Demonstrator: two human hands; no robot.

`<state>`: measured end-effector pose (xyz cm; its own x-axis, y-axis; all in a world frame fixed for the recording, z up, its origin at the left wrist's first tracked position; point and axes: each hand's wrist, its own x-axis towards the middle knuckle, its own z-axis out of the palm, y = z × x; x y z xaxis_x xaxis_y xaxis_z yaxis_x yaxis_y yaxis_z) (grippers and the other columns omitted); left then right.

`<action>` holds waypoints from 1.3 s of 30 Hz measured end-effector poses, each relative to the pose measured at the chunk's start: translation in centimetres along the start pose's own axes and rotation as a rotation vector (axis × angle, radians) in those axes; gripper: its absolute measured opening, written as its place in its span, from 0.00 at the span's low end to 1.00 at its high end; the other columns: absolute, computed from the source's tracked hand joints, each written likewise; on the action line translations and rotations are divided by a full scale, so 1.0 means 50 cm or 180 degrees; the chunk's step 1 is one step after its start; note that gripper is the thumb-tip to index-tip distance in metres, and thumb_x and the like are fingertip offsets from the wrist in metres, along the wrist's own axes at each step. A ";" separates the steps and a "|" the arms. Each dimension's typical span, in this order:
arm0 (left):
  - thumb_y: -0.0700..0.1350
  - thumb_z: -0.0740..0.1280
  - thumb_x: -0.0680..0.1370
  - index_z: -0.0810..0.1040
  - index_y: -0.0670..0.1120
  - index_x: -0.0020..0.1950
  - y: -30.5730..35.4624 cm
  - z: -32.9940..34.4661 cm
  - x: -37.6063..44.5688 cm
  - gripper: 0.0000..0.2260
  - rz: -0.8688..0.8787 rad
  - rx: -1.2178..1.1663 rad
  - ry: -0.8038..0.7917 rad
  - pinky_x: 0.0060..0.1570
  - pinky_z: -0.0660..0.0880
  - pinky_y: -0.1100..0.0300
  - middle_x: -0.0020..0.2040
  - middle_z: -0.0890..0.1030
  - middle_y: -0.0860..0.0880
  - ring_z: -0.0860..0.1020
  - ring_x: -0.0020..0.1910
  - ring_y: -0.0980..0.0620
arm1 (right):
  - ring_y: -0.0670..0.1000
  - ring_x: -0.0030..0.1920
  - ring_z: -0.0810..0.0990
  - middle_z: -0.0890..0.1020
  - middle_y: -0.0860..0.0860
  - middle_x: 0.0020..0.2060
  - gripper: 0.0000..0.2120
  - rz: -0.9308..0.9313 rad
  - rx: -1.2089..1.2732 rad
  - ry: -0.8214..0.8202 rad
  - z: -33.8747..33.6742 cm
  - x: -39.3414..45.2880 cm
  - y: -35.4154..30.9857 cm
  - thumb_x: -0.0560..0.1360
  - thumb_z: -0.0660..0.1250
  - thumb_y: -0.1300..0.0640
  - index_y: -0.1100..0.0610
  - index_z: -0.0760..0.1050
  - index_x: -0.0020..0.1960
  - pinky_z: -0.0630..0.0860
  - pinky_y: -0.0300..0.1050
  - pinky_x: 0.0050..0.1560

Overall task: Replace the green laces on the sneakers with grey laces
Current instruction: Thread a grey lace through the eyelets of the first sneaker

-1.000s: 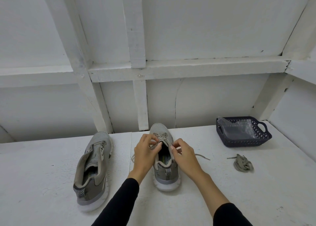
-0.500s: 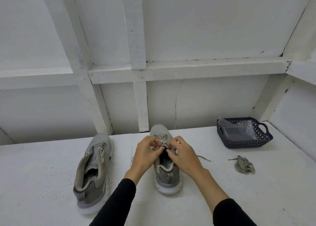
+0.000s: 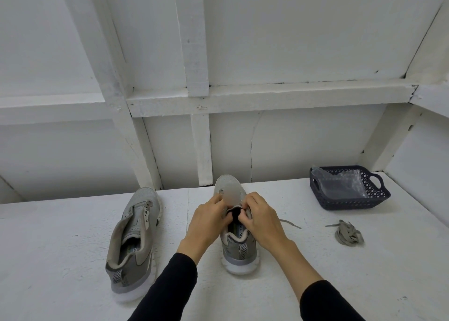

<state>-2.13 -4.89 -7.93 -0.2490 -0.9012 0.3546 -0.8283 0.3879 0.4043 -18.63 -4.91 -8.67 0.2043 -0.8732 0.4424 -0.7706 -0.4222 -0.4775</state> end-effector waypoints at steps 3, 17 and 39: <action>0.48 0.65 0.79 0.78 0.43 0.48 -0.001 0.014 -0.007 0.09 0.0241 0.0088 0.0298 0.28 0.76 0.53 0.51 0.77 0.48 0.76 0.29 0.45 | 0.48 0.36 0.70 0.72 0.49 0.39 0.07 0.0024 0.0075 -0.0023 0.000 0.002 -0.001 0.73 0.66 0.61 0.55 0.68 0.42 0.67 0.36 0.35; 0.45 0.74 0.73 0.74 0.59 0.50 0.011 0.010 -0.002 0.14 -0.1116 -0.1683 0.0742 0.38 0.74 0.71 0.45 0.83 0.59 0.79 0.35 0.62 | 0.45 0.45 0.77 0.77 0.44 0.43 0.03 0.0449 0.0900 0.0131 0.020 0.001 0.013 0.76 0.68 0.58 0.53 0.75 0.47 0.78 0.45 0.44; 0.61 0.60 0.80 0.70 0.49 0.36 -0.057 0.007 -0.034 0.19 -0.1255 -0.1416 -0.0021 0.41 0.65 0.56 0.29 0.71 0.58 0.66 0.31 0.58 | 0.52 0.53 0.69 0.77 0.48 0.46 0.07 0.1403 0.1086 -0.0283 0.044 -0.019 0.035 0.82 0.58 0.57 0.53 0.73 0.47 0.64 0.43 0.48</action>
<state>0.49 -4.51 -9.97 0.0303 -0.9944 0.1013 -0.5694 0.0661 0.8194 -18.82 -5.34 -11.61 -0.0312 -0.9957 0.0869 -0.5587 -0.0547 -0.8276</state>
